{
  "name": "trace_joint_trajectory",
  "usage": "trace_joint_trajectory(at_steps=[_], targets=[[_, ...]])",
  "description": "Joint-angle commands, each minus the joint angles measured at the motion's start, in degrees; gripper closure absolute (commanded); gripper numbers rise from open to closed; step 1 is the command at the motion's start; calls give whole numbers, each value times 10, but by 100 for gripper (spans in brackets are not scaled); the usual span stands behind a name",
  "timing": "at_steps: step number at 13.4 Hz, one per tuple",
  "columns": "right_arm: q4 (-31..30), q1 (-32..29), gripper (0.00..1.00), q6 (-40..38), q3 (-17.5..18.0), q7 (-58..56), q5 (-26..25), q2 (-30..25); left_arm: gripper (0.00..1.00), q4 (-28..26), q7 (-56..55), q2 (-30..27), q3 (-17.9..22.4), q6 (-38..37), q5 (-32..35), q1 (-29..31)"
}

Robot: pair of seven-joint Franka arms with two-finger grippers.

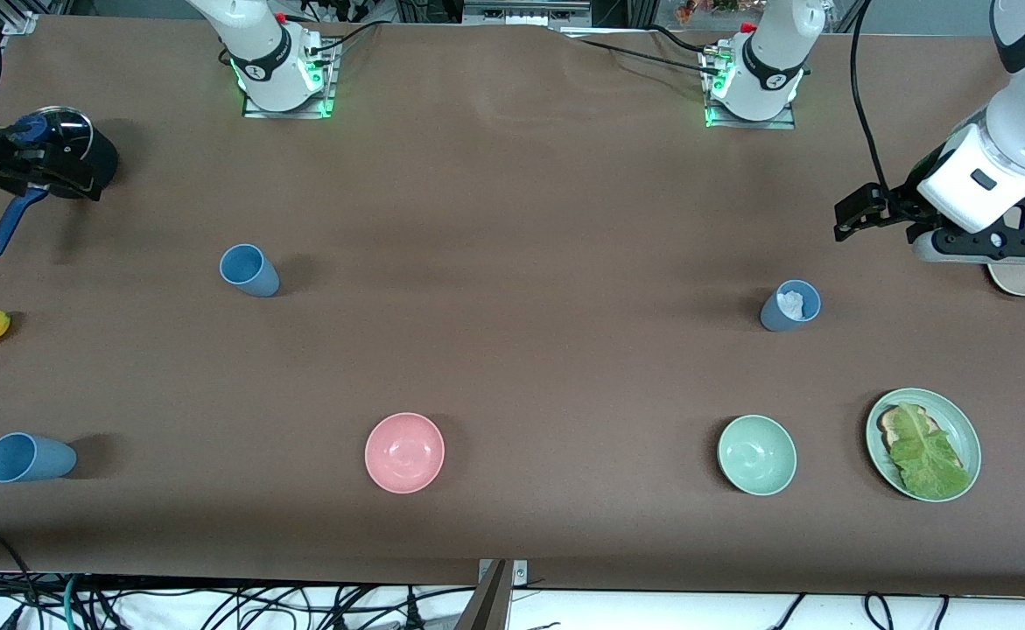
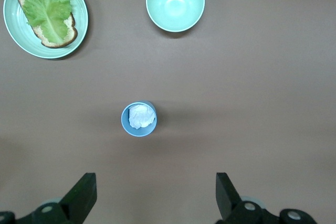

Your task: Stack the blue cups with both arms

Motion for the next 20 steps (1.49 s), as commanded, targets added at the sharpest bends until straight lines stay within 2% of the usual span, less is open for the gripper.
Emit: trace_joint_trajectory(at_steps=[1,20], targets=[[9,-3,0,-20,3,7,2,-3,0,19,5,7,2,-14,13,-5],[17,-3,0,-41,5,0,7,-1,0,18,26,5,0,-15,12,-6]])
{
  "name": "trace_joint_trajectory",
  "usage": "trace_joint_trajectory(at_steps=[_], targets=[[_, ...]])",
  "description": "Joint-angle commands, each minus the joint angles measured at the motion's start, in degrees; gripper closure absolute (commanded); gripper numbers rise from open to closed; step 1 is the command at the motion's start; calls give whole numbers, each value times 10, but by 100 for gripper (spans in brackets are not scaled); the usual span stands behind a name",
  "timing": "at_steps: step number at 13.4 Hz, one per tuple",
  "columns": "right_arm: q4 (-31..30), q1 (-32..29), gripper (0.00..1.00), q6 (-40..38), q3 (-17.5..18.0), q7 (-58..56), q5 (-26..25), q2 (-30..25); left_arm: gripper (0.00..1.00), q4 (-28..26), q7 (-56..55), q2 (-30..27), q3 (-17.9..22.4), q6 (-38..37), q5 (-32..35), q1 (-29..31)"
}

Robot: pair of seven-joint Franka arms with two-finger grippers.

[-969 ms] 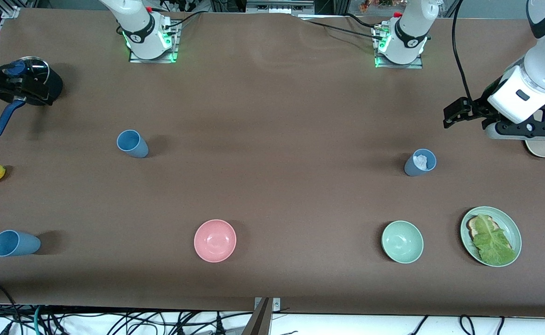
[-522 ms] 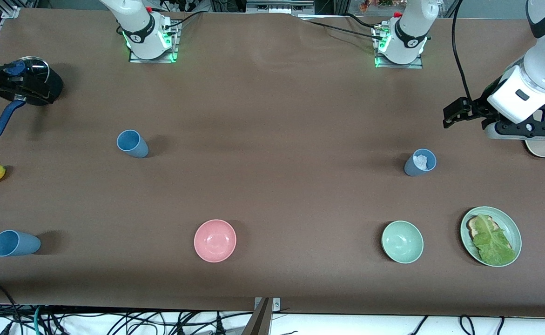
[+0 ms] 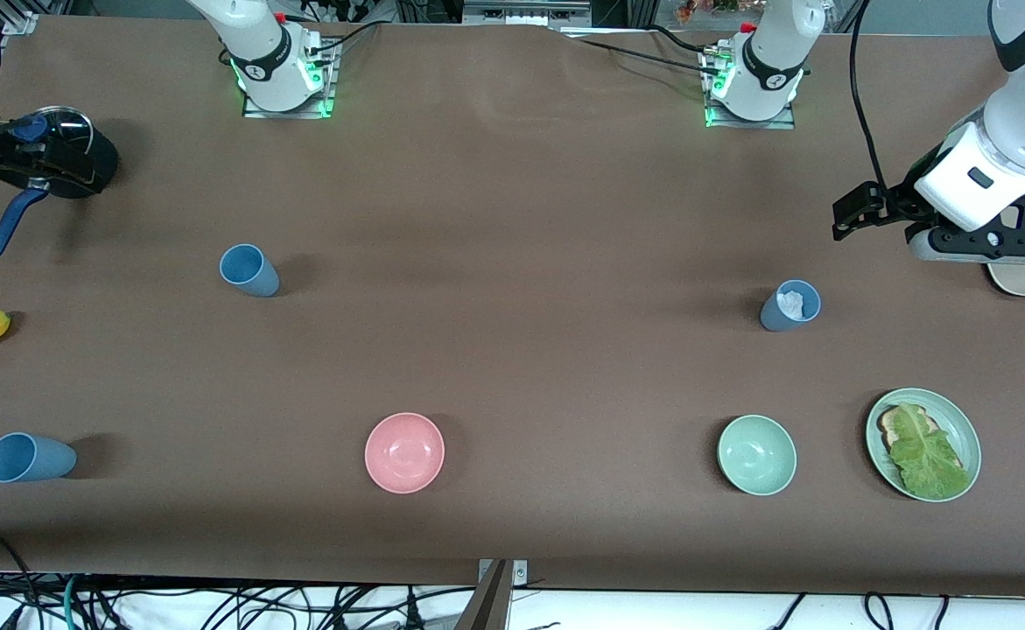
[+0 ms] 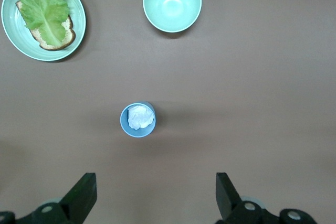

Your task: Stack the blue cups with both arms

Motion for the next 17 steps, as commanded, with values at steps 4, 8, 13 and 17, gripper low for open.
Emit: trace_joint_trajectory(at_steps=[4,8,13,17], targets=[[11,-3,0,-14,4,0,6,-1,0,17,24,5,2,-16,12,-4],[11,-3,0,-14,5,0,6,0,0,19,22,12,2,-15,13,-6],[10,-3,0,-14,4,-1,6,-1,0,18,24,20,2,-29,13,3],[11,-3,0,-14,4,-2,6,-1,0,18,26,47,6,-29,14,21]])
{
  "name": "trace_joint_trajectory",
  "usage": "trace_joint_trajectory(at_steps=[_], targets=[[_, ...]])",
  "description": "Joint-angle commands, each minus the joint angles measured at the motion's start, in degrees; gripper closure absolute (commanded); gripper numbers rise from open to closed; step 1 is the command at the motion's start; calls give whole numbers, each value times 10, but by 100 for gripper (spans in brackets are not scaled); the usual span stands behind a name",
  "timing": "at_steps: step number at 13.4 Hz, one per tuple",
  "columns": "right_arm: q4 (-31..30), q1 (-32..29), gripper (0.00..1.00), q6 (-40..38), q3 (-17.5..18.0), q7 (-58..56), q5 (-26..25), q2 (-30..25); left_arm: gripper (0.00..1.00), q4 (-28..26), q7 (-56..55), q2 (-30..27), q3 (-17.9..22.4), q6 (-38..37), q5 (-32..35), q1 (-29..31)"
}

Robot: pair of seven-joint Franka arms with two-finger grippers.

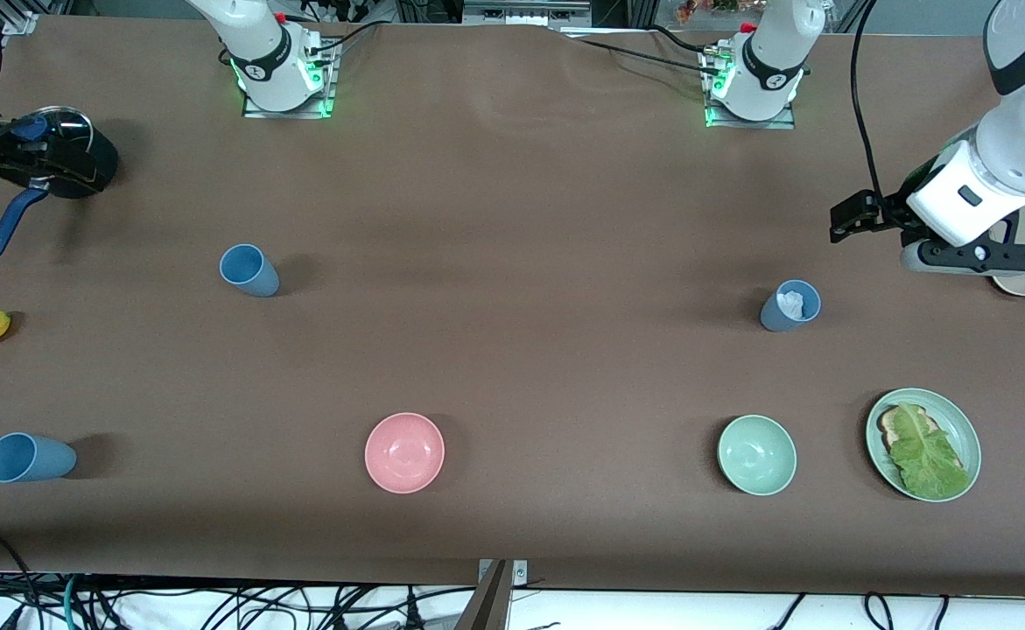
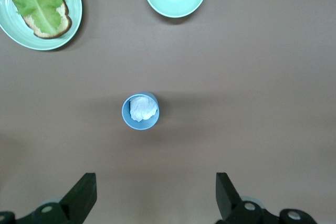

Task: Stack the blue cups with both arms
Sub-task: 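Lower the left gripper onto the blue cup holding tissue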

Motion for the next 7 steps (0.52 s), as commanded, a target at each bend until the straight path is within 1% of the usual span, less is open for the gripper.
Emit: trace_joint_trajectory(at_steps=[1,3,5,6,7], targets=[[10,-3,0,-12,3,-2,6,-2,0,19,19,39,1,-6,15,29],[9,-3,0,-12,3,-2,6,-2,0,14,59,77,1,23,27,51],[10,-3,0,-12,3,-2,6,-2,0,7,63,118,1,54,39,52],[9,-3,0,-13,3,-2,6,-2,0,-1,63,131,0,67,53,52],[9,-3,0,-13,3,-2,6,-2,0,-20,63,137,0,90,64,52]])
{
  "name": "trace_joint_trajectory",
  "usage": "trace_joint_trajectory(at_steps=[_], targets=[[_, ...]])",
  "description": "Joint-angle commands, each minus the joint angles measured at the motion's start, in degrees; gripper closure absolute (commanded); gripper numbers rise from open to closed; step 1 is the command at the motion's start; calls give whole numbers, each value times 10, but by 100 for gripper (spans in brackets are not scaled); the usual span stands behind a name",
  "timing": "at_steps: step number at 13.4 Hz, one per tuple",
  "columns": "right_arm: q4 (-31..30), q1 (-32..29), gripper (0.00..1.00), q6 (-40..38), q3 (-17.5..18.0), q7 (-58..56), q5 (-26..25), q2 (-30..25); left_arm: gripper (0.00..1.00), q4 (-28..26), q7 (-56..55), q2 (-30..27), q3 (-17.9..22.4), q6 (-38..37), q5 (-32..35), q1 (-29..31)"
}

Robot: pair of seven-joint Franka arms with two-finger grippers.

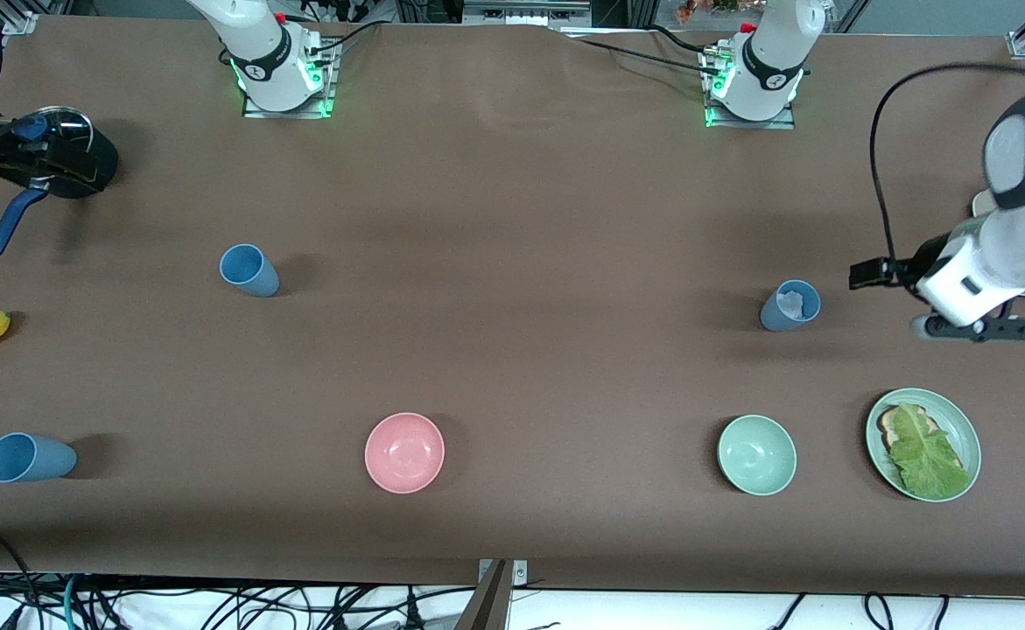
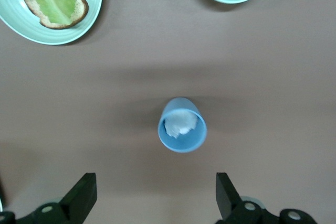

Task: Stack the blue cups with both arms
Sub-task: 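Lower the left gripper onto the blue cup holding tissue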

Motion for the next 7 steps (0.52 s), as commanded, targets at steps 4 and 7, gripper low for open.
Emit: trace_joint_trajectory(at_steps=[4,7], targets=[[9,-2,0,-11,4,-1,7,-1,0,-135,53,19,-4,171,29,13],[8,-2,0,-11,4,-1,7,0,0,-168,64,19,-5,181,29,21]])
